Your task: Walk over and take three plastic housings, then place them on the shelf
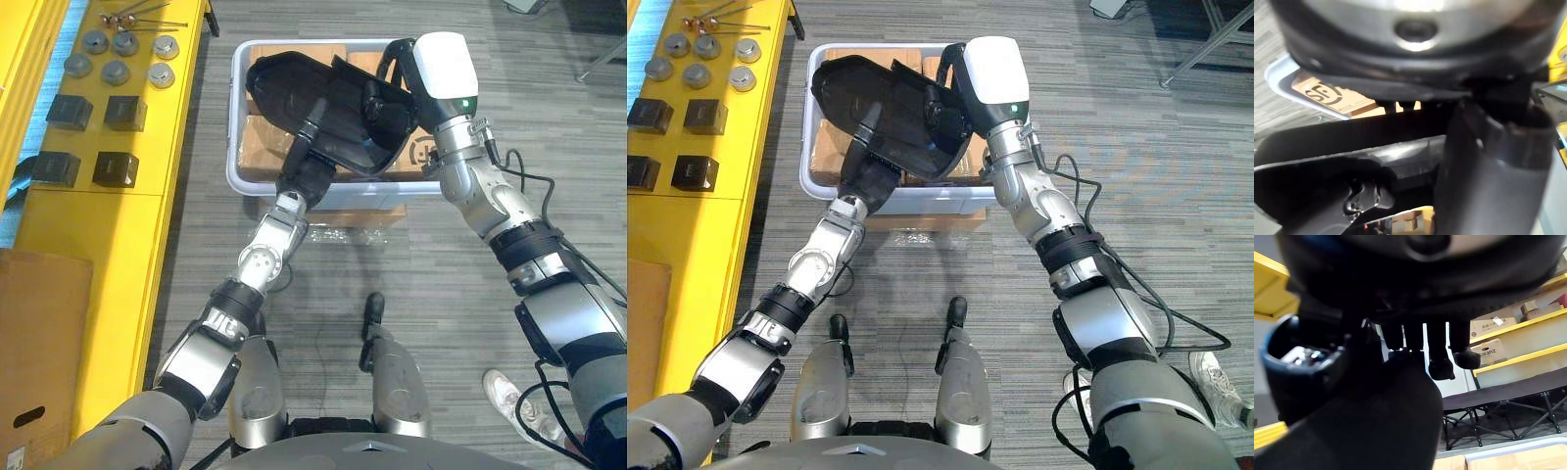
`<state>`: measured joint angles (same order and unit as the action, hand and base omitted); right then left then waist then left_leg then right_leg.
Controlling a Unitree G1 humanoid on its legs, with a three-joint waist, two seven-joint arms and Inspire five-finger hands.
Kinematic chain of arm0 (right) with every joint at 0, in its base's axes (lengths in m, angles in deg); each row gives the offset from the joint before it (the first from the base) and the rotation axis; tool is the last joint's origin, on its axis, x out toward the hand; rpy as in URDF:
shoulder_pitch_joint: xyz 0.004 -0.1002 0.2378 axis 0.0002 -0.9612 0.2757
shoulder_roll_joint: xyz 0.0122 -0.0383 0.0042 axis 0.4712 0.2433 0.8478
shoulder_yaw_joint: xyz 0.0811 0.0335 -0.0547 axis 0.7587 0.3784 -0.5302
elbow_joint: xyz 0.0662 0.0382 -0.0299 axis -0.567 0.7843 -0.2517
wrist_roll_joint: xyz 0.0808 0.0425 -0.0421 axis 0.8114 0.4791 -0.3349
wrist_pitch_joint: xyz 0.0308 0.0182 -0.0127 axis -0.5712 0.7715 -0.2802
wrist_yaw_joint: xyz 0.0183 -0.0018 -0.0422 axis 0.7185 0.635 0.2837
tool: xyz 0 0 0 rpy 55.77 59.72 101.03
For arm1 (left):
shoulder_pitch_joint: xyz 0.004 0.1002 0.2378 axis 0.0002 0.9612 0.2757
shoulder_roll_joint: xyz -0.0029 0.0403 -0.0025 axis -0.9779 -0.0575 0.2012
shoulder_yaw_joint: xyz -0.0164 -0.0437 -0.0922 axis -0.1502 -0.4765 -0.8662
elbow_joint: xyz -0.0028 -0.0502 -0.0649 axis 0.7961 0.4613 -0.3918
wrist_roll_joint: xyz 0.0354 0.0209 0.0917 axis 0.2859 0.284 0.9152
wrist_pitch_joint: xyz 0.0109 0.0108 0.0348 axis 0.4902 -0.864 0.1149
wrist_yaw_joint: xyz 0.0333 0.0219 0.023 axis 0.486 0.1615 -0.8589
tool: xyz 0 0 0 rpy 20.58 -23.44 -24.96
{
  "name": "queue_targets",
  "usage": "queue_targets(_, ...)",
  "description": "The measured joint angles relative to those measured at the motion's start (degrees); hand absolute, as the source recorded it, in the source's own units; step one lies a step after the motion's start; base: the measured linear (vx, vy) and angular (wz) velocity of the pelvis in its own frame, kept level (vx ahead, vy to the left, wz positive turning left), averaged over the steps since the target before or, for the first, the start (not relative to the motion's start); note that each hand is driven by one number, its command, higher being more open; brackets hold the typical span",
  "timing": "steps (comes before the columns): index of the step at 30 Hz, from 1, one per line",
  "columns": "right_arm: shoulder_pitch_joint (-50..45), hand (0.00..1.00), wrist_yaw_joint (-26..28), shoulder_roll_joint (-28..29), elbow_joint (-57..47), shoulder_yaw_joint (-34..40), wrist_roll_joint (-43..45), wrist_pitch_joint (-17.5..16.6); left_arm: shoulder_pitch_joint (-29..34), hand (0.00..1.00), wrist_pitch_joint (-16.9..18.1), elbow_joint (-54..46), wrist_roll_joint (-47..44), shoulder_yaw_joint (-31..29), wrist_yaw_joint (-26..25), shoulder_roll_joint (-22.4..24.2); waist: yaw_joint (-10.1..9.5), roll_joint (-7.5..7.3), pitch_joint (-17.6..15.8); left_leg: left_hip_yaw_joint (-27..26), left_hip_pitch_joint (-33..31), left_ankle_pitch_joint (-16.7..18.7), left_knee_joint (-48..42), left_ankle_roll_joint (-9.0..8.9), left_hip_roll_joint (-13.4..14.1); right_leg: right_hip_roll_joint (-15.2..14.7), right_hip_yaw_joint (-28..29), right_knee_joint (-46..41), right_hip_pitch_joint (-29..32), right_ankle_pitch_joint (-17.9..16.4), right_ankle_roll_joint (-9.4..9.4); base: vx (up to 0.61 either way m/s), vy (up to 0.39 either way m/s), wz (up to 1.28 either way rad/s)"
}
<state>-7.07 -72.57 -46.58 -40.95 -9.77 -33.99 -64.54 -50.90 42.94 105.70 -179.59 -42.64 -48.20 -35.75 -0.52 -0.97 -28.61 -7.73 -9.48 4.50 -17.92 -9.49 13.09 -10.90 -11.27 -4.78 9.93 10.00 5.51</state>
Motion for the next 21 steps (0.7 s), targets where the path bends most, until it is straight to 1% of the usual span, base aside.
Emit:
queue_targets(1,-0.05,0.00,-0.80,0.59,-0.12,0.00,0.00,-0.65,0.00,1.00,0.02,0.00,0.48,0.03,-0.17,-0.01,0.27,0.00,0.00,-0.03,0.02,0.00,0.04,0.00,0.00,0.00,0.03,0.01,0.02,0.00,0.00,0.00,0.000,0.00)
queue_targets(2,-0.36,0.00,-1.40,1.13,-1.19,0.06,0.01,-0.81,0.03,0.00,0.07,0.02,0.52,0.27,-0.33,0.01,0.59,0.00,0.00,-0.10,0.03,0.00,0.10,0.00,0.00,0.00,0.08,0.02,0.06,0.00,0.00,0.00,0.000,0.00)
queue_targets(6,-3.37,0.00,-3.80,1.44,-7.18,0.32,0.00,-1.14,0.13,0.00,0.17,0.38,1.10,0.41,-0.92,0.02,0.75,0.00,0.00,-0.38,0.22,0.01,0.22,0.00,-0.01,0.00,0.37,0.03,0.15,0.01,0.00,0.00,0.008,-0.03)
queue_targets(8,-5.11,0.00,-4.86,1.86,-9.00,0.49,0.00,-1.31,0.22,0.00,0.41,0.38,3.21,0.48,-1.20,0.03,0.81,0.00,0.00,-0.42,0.38,0.00,0.27,0.00,-0.01,0.00,0.41,0.01,0.07,0.01,0.00,0.00,0.000,0.00)
queue_targets(12,-8.12,0.00,-5.80,4.02,-10.13,2.11,0.11,-1.83,0.47,0.00,2.20,0.36,9.53,0.66,-2.29,0.02,0.81,0.01,0.01,-0.64,1.14,0.00,0.41,0.00,-0.03,0.00,0.58,0.05,-0.45,0.01,0.01,0.00,0.000,0.00)
queue_targets(15,-10.20,0.00,-6.16,4.54,-11.50,2.65,0.13,-2.14,0.55,0.00,3.13,0.35,10.22,1.31,-2.73,0.02,0.80,0.00,0.01,-0.84,1.62,-0.17,1.11,-0.04,-0.08,0.00,0.60,0.20,-0.63,0.01,0.01,0.00,0.000,0.00)
queue_targets(16,-11.57,0.00,-6.39,4.82,-12.61,2.73,0.12,-2.82,1.03,0.00,3.63,0.31,10.24,1.63,-3.55,0.01,0.90,0.01,0.04,-0.95,2.49,-0.39,1.83,-0.12,-0.14,0.00,0.61,0.46,-1.23,0.01,0.01,0.00,0.000,0.00)
queue_targets(18,-14.05,0.00,-6.97,5.48,-14.17,3.43,0.15,-3.15,1.40,0.00,4.27,0.14,10.41,2.81,-3.67,0.03,1.15,-0.08,0.12,-1.11,3.18,-0.51,2.46,-0.13,-0.27,-0.01,0.60,1.10,-1.90,0.05,0.07,0.00,0.000,0.00)
queue_targets(20,-15.21,0.00,-7.79,6.34,-14.30,3.60,0.16,-3.15,1.91,0.00,5.17,0.12,13.85,2.77,-4.49,0.04,1.23,-0.14,0.15,-1.31,4.09,-0.68,3.25,-0.16,-0.34,-0.01,0.61,1.44,-2.48,0.06,0.08,0.00,0.000,0.00)
queue_targets(21,-16.18,1.00,-8.49,7.31,-14.40,3.69,0.27,-3.17,3.20,0.00,5.20,-1.03,15.21,2.66,-4.82,-0.12,1.45,-0.13,0.16,-1.36,4.90,-0.90,3.75,-0.13,-0.38,0.01,0.55,1.93,-3.31,0.11,0.14,0.03,0.009,-0.02)
